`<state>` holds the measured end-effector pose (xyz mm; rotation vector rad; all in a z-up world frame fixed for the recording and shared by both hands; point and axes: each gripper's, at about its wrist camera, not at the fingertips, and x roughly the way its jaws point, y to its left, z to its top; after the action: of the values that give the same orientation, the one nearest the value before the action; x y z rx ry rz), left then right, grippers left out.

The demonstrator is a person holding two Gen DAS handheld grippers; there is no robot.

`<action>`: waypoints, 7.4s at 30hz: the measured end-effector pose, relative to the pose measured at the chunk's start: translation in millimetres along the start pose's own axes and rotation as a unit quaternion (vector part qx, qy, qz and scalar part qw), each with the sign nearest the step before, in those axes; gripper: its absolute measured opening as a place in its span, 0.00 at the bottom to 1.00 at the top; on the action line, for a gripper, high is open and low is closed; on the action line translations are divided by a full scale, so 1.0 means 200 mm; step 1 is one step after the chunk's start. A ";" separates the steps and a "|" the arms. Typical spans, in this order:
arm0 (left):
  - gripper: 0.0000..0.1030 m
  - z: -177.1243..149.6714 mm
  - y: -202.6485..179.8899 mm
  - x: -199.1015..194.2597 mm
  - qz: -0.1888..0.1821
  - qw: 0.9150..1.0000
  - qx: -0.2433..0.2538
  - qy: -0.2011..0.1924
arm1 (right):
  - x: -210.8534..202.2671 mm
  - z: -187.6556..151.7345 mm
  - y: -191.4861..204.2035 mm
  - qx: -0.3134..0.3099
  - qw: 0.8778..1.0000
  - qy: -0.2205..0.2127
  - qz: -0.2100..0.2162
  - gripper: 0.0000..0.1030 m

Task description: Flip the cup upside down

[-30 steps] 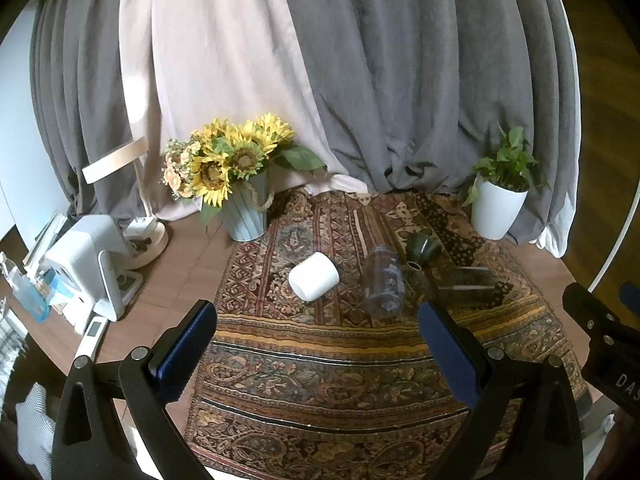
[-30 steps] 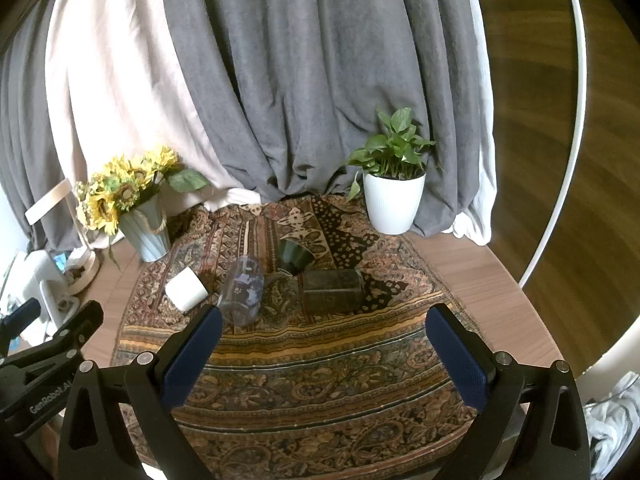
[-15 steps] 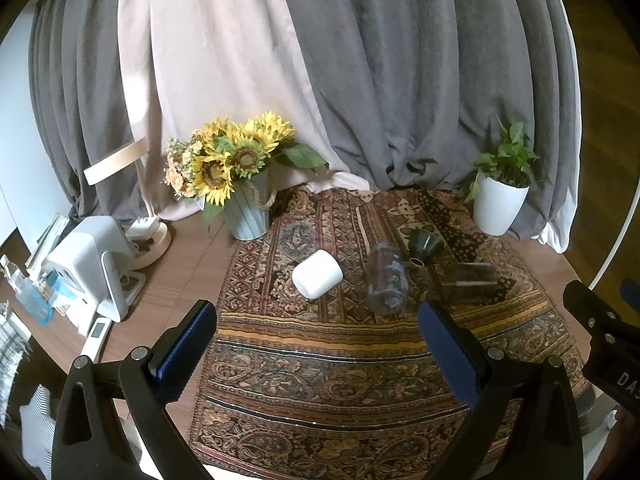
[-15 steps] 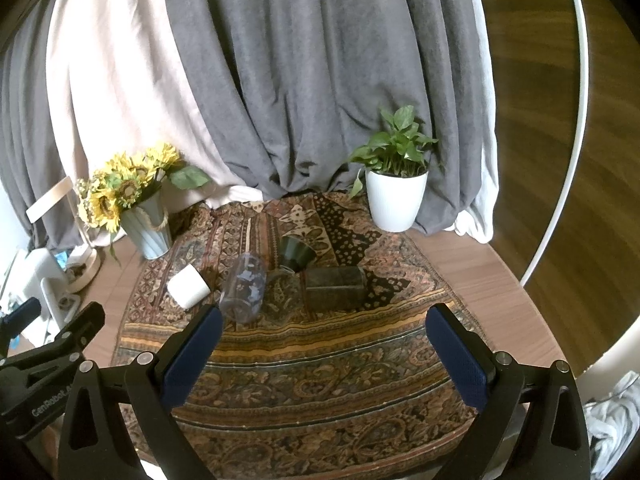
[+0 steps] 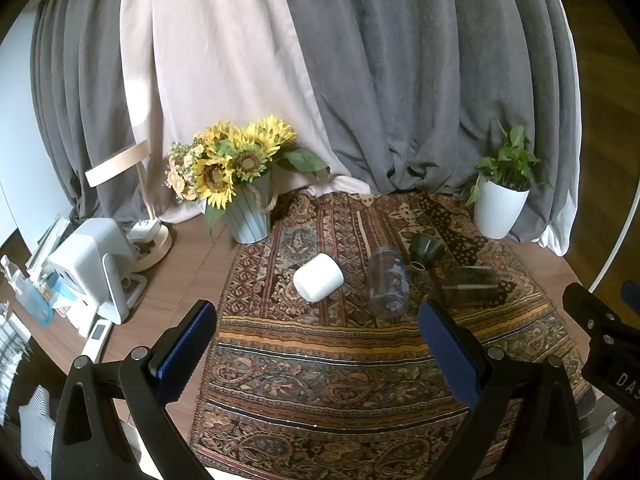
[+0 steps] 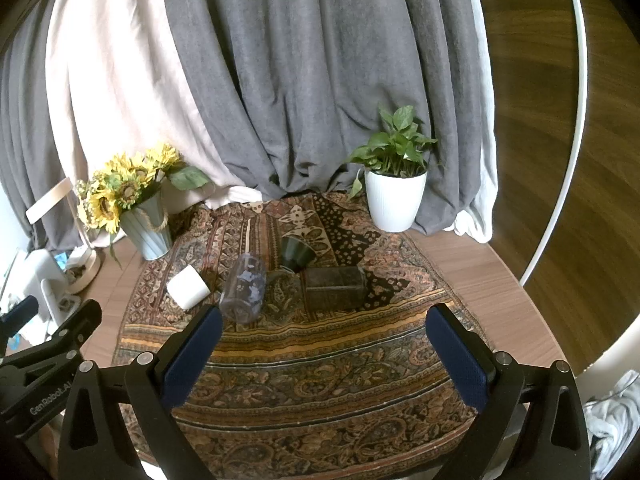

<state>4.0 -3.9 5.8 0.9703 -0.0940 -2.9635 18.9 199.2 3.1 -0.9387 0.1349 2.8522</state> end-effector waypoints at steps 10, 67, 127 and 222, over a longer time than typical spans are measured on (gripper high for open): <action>1.00 0.00 0.00 0.00 -0.003 1.000 -0.001 0.001 | 0.00 0.00 0.00 0.001 1.000 -0.001 0.001 0.99; 1.00 0.07 0.32 0.84 0.053 0.993 -0.021 0.101 | 0.97 0.13 0.55 -0.055 0.991 0.105 0.067 0.99; 1.00 -0.15 0.13 0.84 0.052 0.986 0.001 0.157 | 1.04 -0.15 0.35 -0.057 0.958 0.257 0.117 0.71; 0.67 -0.29 -0.59 0.75 -0.066 0.976 0.015 0.206 | 0.88 -0.21 -0.46 0.003 0.971 0.231 0.056 0.84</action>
<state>-83.0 104.3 -136.3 1.6262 -0.0685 -2.8036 -81.3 303.2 -139.2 -1.6256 0.2486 2.6697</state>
